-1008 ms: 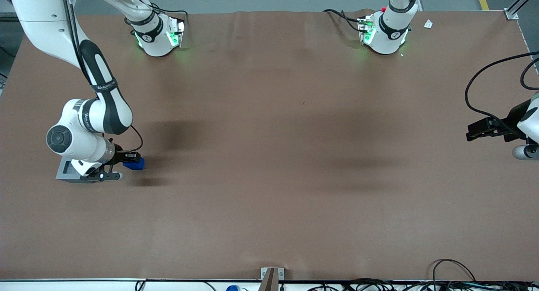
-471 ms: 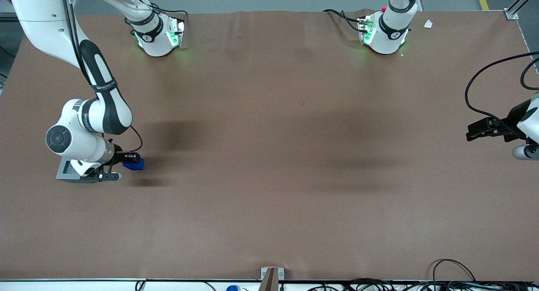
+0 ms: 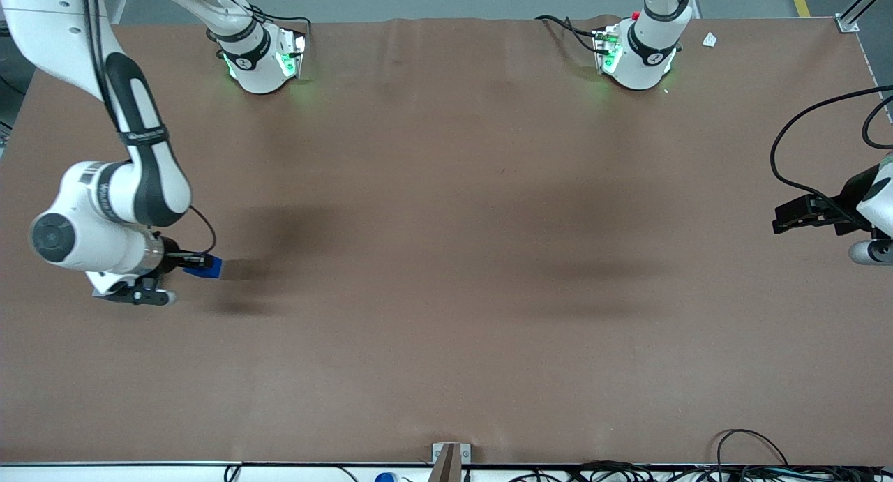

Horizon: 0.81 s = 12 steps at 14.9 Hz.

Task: Insert blue part into gray base with right arm
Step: 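Carry the blue cube over the gray base's square opening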

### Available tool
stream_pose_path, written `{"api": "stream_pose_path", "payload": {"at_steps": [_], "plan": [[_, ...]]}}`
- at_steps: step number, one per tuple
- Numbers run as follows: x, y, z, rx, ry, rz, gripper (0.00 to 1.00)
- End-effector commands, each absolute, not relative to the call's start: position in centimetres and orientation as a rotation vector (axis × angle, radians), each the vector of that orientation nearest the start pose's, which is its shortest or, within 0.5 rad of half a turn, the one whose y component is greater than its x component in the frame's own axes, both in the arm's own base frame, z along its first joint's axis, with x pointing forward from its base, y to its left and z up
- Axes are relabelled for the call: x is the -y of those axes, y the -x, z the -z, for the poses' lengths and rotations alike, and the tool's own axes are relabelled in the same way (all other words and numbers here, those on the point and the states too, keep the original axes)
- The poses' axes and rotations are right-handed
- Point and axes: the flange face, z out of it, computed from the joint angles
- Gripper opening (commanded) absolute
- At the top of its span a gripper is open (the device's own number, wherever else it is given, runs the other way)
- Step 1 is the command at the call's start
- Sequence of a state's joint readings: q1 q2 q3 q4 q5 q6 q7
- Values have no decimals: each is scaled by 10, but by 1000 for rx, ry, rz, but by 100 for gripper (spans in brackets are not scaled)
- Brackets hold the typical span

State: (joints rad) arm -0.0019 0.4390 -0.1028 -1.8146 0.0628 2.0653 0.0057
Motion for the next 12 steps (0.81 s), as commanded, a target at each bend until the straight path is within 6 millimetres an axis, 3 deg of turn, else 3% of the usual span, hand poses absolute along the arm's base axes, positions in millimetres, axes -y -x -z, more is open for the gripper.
{"api": "stream_pose_path", "payload": {"at_steps": [1,4,7,12], "plan": [[84,-626,-312,-296,3068,-349,20],[107,-629,-341,-306,3059,-412,20],[130,-626,-346,-346,3053,-419,18],[170,-632,-371,-230,3092,-331,18]]}}
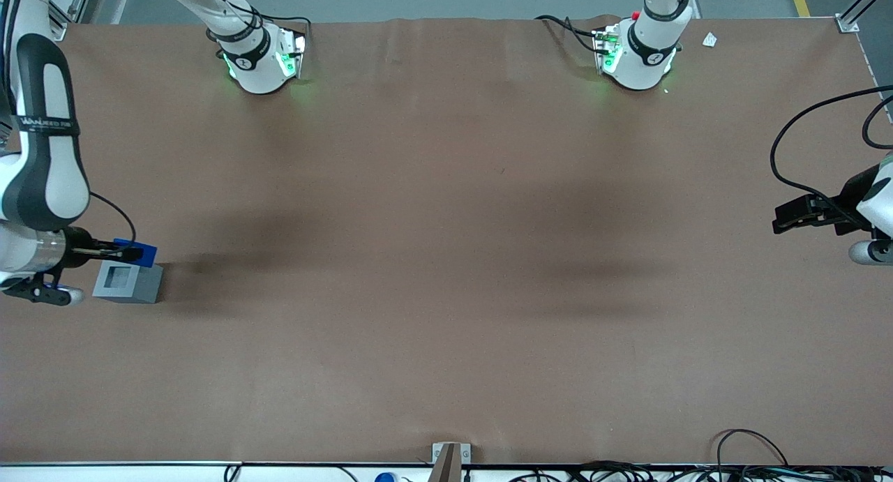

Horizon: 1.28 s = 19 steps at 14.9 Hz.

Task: Insert blue part into gray base with right arm
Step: 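Carry the blue cube over the gray base's square opening, then lower the blue cube into the gray base's opening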

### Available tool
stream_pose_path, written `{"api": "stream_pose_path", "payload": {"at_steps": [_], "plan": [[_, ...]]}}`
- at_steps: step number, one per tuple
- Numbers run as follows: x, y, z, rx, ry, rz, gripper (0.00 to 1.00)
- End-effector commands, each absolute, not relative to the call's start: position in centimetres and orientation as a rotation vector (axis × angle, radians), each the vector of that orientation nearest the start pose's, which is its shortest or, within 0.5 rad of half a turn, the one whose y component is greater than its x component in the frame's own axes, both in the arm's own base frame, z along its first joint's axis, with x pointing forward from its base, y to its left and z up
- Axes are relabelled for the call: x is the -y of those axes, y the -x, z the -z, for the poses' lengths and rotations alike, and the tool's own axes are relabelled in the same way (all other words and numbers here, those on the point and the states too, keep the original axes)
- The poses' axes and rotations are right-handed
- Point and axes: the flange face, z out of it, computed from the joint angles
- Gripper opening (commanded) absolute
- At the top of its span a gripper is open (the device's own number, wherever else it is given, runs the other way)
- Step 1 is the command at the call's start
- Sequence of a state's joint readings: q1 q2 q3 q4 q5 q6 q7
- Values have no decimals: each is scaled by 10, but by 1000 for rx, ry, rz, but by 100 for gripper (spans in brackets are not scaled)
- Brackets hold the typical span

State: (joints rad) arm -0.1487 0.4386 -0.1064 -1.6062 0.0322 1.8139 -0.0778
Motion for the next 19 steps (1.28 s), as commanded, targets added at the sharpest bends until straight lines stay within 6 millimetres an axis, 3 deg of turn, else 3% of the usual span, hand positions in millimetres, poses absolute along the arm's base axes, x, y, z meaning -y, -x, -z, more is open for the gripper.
{"api": "stream_pose_path", "payload": {"at_steps": [1,3,9,11,19], "plan": [[177,-631,-366,-201,3090,-334,18],[193,-634,-365,-183,3090,-320,18],[207,-637,-350,-131,3091,-315,18],[222,-638,-345,-150,3107,-265,16],[230,-643,-322,-36,3139,-254,15]]}}
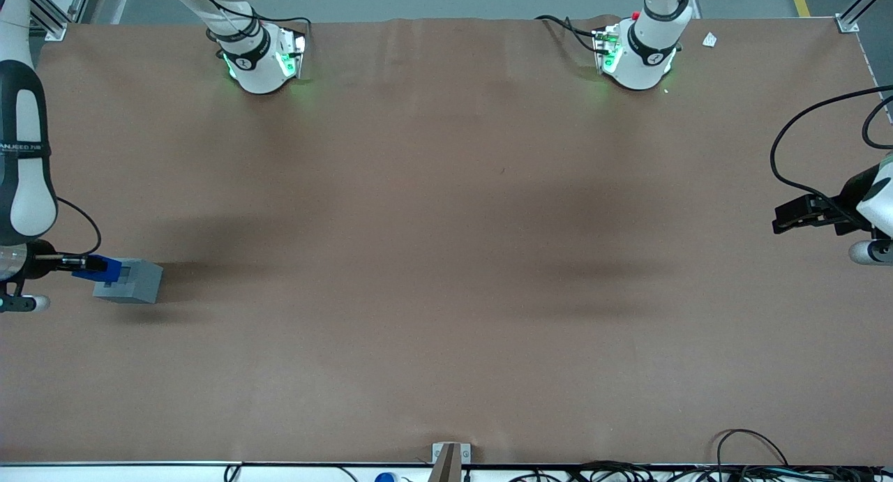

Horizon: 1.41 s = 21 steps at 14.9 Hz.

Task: Insert blue part into gray base with right arm
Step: 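Lower the blue cube into the gray base's opening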

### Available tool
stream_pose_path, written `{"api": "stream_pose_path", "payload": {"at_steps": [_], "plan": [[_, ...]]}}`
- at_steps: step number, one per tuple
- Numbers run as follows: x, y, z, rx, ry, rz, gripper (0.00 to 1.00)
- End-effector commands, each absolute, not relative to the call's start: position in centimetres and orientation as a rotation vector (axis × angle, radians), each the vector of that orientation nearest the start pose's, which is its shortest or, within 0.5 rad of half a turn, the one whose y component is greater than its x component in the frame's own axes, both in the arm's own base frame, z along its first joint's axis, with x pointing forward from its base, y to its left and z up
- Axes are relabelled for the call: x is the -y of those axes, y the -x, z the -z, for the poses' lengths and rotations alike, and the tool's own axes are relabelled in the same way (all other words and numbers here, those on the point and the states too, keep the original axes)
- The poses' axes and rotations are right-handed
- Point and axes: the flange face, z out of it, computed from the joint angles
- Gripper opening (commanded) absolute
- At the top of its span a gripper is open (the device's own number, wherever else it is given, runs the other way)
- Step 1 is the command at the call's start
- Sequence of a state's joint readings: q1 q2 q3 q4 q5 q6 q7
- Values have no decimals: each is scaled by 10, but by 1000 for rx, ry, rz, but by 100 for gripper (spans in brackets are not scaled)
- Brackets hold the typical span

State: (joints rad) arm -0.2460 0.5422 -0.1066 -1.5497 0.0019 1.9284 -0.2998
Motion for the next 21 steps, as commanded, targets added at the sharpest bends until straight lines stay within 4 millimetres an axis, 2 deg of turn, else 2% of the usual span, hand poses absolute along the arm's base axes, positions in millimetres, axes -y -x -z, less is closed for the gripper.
{"api": "stream_pose_path", "payload": {"at_steps": [1,21], "plan": [[237,-641,-321,-43,3139,-252,15],[230,-642,-306,-18,3138,-229,16]]}}
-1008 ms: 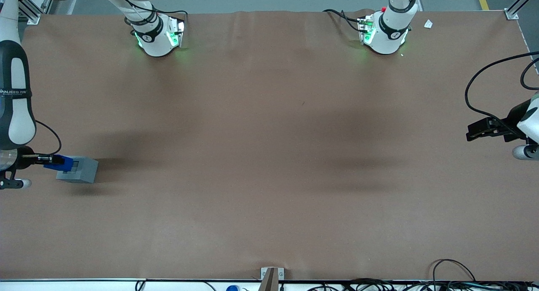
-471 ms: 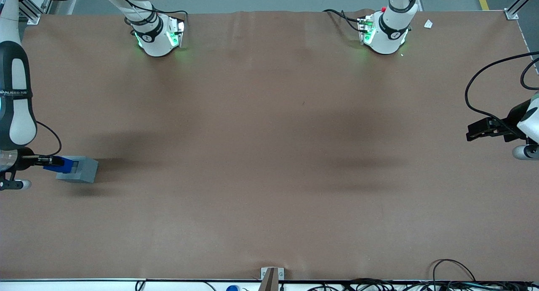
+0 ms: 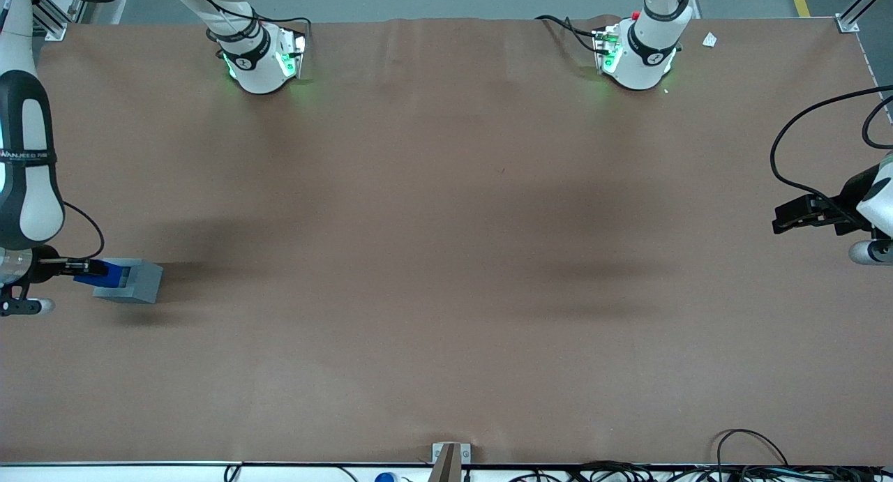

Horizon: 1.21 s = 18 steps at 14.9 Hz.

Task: Insert blue part into gray base with right arm
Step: 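Lower the blue cube into the gray base's opening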

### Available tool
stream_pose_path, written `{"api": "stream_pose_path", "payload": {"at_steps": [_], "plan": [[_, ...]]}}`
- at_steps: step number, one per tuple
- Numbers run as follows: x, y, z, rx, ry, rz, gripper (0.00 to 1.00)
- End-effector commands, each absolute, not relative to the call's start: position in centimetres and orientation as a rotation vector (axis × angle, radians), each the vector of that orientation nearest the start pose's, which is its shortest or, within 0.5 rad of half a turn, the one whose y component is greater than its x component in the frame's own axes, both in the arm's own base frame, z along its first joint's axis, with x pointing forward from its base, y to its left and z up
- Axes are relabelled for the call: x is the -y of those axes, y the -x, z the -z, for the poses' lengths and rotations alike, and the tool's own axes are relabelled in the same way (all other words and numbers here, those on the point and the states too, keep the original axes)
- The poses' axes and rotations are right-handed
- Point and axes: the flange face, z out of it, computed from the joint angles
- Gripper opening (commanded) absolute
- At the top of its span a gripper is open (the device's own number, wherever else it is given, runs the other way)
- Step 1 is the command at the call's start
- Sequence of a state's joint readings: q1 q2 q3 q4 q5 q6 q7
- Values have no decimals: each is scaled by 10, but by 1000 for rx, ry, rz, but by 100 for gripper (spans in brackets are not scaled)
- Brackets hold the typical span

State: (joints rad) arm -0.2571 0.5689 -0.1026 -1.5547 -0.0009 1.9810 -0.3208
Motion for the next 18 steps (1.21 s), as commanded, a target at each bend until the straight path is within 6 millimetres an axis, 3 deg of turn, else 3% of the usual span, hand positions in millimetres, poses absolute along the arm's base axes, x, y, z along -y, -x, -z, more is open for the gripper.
{"api": "stream_pose_path", "payload": {"at_steps": [1,18], "plan": [[231,-642,-305,-20,3138,-230,16],[227,-643,-291,-9,3132,-260,15]]}}
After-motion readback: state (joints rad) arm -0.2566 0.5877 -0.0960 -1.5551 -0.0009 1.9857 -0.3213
